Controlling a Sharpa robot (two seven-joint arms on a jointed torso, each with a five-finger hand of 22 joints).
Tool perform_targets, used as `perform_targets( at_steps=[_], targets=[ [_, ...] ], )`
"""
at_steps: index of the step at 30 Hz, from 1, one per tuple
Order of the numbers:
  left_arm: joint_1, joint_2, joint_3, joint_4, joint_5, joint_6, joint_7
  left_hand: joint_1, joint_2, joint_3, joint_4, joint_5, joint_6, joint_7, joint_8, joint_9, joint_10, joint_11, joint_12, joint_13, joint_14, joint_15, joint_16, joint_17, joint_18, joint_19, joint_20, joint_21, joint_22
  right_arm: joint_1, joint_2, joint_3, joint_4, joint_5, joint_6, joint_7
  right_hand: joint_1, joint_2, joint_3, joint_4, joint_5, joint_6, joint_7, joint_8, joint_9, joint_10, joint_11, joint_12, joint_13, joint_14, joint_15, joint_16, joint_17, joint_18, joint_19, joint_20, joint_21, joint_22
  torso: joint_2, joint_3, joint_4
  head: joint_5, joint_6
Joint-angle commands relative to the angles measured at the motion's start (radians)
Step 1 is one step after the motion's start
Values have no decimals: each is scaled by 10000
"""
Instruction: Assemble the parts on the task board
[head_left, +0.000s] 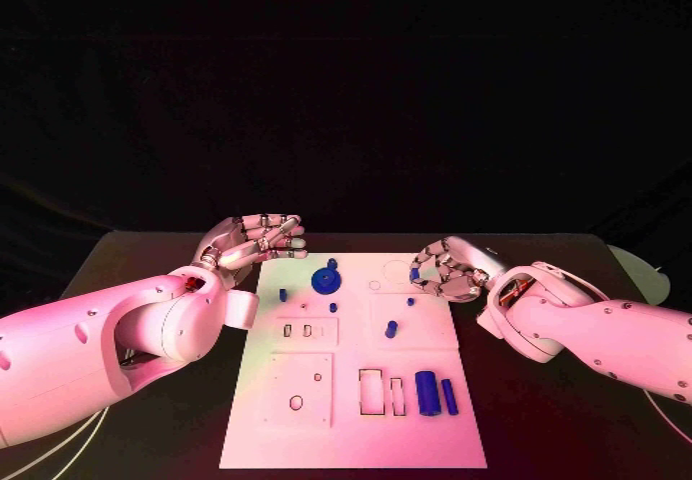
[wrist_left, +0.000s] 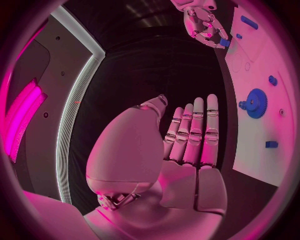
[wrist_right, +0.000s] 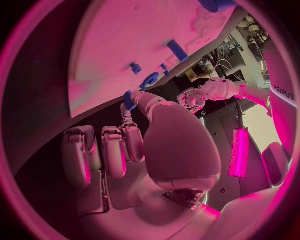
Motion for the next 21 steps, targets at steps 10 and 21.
perform_targets(
  at_steps=[10,21],
  targets=[
    [4,126,6,-172,-53,152,87,-10,-100,50,6,-29,3,193,-19,-9,38,-1,-53,-6,-46,18,23,12,103,-81,-7,59,10,76,934,-7,1057,-1321,239,-1562,-23,197,86,-14,3,18,-3,98,117,18,-82,21,913,1018,-74,64,2365,-210,1016,-45,168,2602,-45,-53,83,514,-239],
    [8,179,7,-233,-53,136,84,-10,-100,50,6,-29,3,193,-19,-9,38,-1,-53,-6,-46,18,23,12,103,-81,-7,59,10,-228,2223,-104,813,-2683,575,-1843,-103,192,77,-15,-39,28,-12,145,151,-6,-86,-8,886,1002,-79,40,2293,-183,943,-50,90,2526,-34,-75,77,760,-404]
  ],
)
